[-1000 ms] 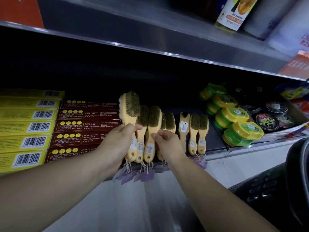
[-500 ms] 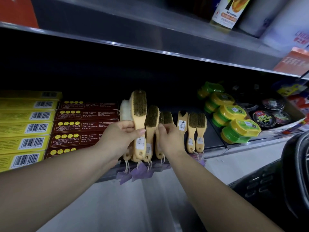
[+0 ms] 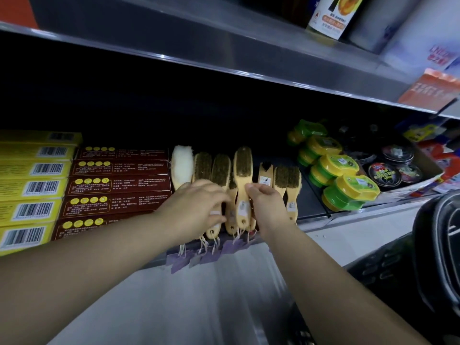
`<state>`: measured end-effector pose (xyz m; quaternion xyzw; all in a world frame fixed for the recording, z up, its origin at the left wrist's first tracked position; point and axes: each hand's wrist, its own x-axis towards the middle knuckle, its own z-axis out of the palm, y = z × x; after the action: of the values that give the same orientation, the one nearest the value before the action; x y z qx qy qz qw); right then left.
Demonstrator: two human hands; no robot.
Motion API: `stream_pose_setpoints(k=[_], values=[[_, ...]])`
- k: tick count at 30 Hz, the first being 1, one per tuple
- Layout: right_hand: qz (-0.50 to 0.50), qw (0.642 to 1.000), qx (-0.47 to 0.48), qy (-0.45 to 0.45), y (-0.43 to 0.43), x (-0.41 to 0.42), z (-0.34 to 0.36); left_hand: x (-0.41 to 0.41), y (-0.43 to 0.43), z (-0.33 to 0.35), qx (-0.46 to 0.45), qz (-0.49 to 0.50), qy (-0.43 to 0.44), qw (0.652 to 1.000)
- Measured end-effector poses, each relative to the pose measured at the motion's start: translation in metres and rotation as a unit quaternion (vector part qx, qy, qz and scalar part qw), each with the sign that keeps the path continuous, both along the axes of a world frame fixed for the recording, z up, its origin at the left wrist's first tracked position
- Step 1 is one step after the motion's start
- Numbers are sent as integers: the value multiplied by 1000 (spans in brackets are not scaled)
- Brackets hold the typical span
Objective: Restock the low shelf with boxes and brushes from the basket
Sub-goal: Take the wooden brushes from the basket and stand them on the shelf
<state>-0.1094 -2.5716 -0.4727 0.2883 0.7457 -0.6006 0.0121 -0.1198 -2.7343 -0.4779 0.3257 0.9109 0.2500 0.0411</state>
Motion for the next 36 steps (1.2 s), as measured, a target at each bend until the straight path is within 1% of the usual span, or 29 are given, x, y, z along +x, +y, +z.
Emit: stream_pose_setpoints(k=[2,4,9,12,15,21,23,25,27,28,30,31,33,36], values=[[16,999,46,-19,1,3,-8,-1,-2,-9,-92,-45,40,994],[31,997,66,-25,1,5,-13,0,-3,-16,-137,-51,48,988],[59,992,110,-22,-4,0,-20,2,-1,-23,-160,-35,71,984],[67,985,155,-20,-7,-2,-21,4,1,-23,-159,-26,72,984],[74,982,174,-22,-9,-4,-22,5,0,-21,-150,-28,70,986],[98,971,213,-44,-11,0,-9,4,-2,-9,-81,-23,70,994],[113,970,213,-38,-12,0,7,4,0,0,-40,-23,80,996],[143,959,241,-28,-12,-3,31,5,5,14,6,-24,82,996],[187,939,289,-17,-10,-5,66,7,11,30,44,-27,70,996],[221,923,314,-22,-9,-4,85,9,15,39,57,-31,64,996],[292,884,361,-58,-4,0,125,14,23,57,81,-48,52,994],[310,873,370,-70,0,6,144,18,27,66,94,-63,46,993],[304,883,352,-65,16,29,177,26,35,83,124,-102,40,986],[251,915,316,-6,52,80,208,39,47,109,178,-161,46,970]])
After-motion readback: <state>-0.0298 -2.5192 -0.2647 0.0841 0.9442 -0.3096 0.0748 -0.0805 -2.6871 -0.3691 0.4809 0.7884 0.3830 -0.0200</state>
